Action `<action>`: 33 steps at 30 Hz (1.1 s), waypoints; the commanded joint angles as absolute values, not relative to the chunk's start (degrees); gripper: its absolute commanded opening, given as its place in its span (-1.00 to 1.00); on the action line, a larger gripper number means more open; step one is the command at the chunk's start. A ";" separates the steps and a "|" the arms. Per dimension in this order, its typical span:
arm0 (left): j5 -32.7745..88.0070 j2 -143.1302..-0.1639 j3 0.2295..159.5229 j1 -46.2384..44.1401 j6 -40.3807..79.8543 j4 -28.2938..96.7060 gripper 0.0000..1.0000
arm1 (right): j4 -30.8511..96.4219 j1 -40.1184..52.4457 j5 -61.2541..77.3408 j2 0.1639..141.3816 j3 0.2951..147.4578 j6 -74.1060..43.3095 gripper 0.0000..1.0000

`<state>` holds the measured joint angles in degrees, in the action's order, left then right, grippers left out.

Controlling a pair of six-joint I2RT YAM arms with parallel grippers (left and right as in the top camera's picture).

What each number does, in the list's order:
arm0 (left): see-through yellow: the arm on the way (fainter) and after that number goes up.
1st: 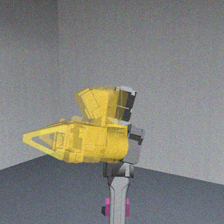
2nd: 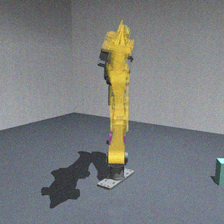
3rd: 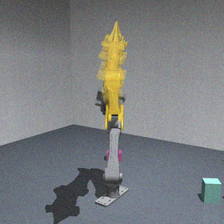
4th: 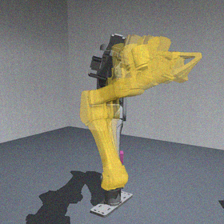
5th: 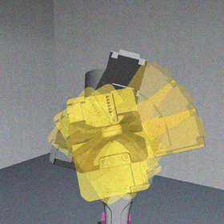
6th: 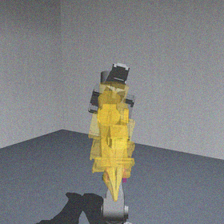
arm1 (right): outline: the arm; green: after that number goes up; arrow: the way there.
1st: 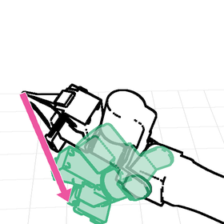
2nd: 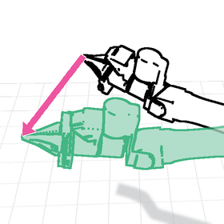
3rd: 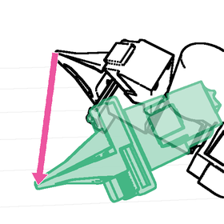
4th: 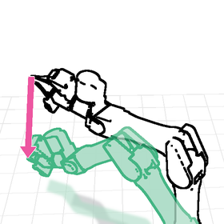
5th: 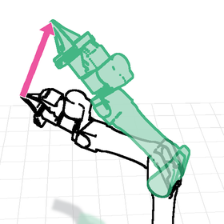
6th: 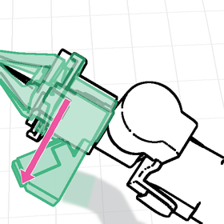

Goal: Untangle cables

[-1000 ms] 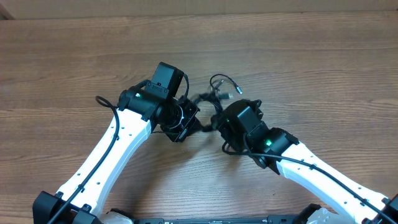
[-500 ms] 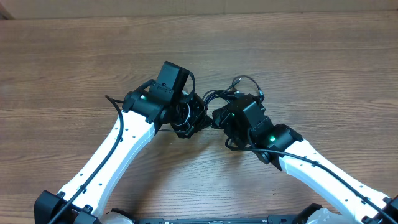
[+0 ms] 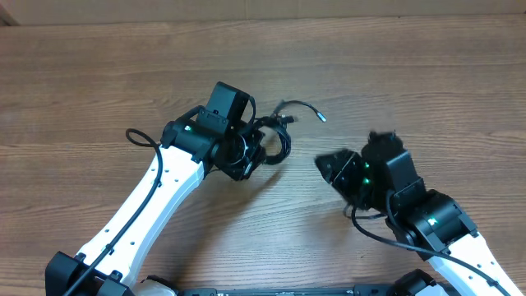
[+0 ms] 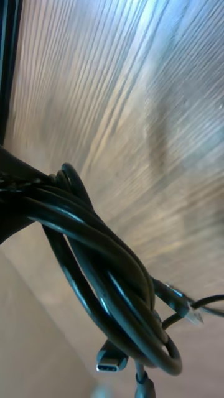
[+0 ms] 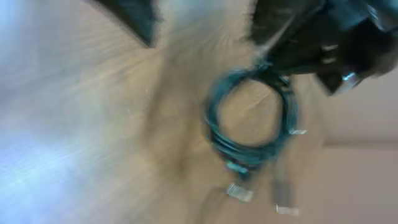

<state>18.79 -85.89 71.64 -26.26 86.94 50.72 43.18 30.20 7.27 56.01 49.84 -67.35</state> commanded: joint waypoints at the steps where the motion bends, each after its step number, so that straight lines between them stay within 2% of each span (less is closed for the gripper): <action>1: 20.71 -84.64 72.95 -26.15 100.36 46.89 -0.92 | 43.07 31.48 9.23 57.32 48.40 -84.33 -0.57; 2: 21.12 -84.64 72.95 -26.15 101.32 46.39 -0.92 | 41.45 31.73 9.39 57.52 47.66 -84.51 -0.80; 4: 22.35 -84.64 72.95 -26.15 104.25 45.76 -0.91 | 34.74 32.29 11.11 58.24 45.10 -84.44 -0.88; 5: 22.94 -84.64 72.95 -26.15 106.00 45.78 -0.91 | 28.91 32.58 12.69 58.81 43.07 -84.38 -0.81; 8: 24.80 -84.62 72.95 -25.91 109.58 45.78 -0.91 | 16.99 32.95 13.34 60.01 38.37 -84.44 -0.25; 12: 28.32 -84.62 72.95 -23.14 112.33 45.60 -0.91 | 2.44 32.95 12.49 60.20 32.82 -84.47 -0.13; 15: 31.51 -84.62 72.95 -20.97 112.36 44.18 -0.91 | -2.87 32.95 11.97 60.86 30.79 -87.57 -0.08; 17: 33.39 -84.62 72.95 -20.05 112.36 42.96 -0.91 | -3.01 32.95 10.92 61.73 30.22 -91.70 -0.11; 19: 34.15 -84.62 72.95 -19.84 112.33 42.33 -0.91 | -5.21 33.10 10.85 63.42 30.20 -93.01 -0.25; 26: 35.18 -84.62 72.95 -19.88 112.31 41.67 -0.91 | -17.72 34.76 11.03 70.35 30.20 -93.34 -0.26; 33: 36.58 -84.62 72.95 -19.90 111.81 41.67 -0.91 | -23.55 34.76 10.52 74.13 30.20 -93.51 -0.45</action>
<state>33.63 -85.89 71.68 -19.77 111.55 42.02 -22.35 34.54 11.57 73.69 30.33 -93.17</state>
